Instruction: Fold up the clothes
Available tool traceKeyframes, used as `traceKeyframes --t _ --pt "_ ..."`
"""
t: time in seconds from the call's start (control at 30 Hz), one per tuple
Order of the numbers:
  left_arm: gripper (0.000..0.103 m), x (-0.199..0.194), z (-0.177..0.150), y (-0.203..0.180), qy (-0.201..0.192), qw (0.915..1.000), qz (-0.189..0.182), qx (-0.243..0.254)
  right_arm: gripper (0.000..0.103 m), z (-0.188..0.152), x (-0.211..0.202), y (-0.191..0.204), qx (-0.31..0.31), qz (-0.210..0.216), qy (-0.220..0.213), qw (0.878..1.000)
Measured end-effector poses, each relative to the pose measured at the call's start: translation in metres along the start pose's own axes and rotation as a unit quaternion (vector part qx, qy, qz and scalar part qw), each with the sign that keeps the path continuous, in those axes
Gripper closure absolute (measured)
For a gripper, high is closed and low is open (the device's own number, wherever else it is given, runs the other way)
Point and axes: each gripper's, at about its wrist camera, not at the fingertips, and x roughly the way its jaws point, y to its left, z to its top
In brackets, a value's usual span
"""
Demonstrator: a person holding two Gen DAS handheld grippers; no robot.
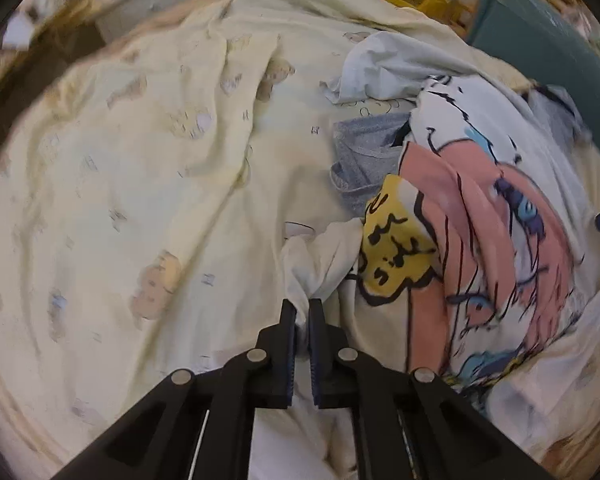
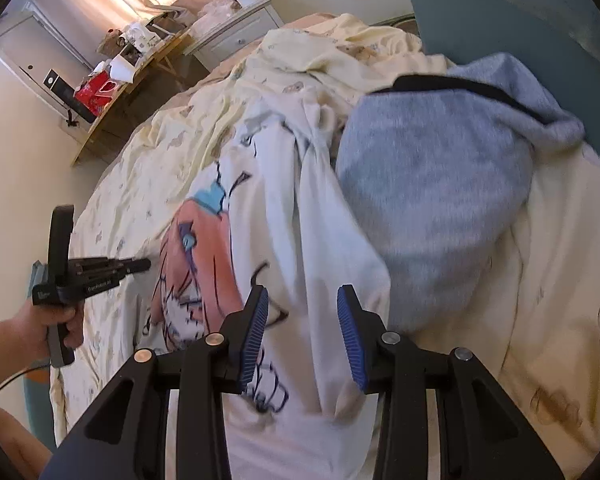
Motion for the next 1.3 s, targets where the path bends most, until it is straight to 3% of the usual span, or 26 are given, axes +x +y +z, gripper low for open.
traceKeyframes --t 0.33,0.57,0.83,0.9,1.03,1.2,1.27,1.3 --pt "0.098 -0.068 -0.024 0.016 -0.071 0.9972 0.022 -0.004 0.063 -0.049 -0.016 0.018 -0.009 0.015 0.009 1.0" --pt "0.098 -0.096 -0.049 0.038 -0.055 0.9978 0.038 -0.005 0.063 -0.07 -0.019 0.032 -0.023 0.026 0.019 0.999" --pt "0.098 -0.094 -0.086 0.047 -0.02 0.9987 0.047 -0.003 0.062 -0.081 -0.007 0.052 -0.056 0.037 0.043 0.997" --pt "0.098 -0.093 -0.092 0.047 -0.017 0.9988 0.047 -0.005 0.062 -0.083 0.003 0.062 -0.088 0.028 0.063 0.994" --pt "0.098 -0.09 -0.102 0.047 -0.01 0.9989 0.046 -0.009 0.035 -0.087 0.018 0.087 -0.161 0.028 0.088 0.983" --pt "0.098 -0.088 -0.106 0.048 -0.008 0.9989 0.043 -0.018 0.033 -0.094 0.031 0.117 -0.222 0.039 0.102 0.969" --pt "0.098 -0.088 -0.103 0.049 -0.011 0.9988 0.041 -0.025 0.033 -0.099 0.045 0.127 -0.246 0.024 0.11 0.963" --pt "0.098 -0.088 -0.101 0.05 -0.013 0.9987 0.04 -0.028 0.039 -0.103 0.053 0.131 -0.26 0.009 0.114 0.959"
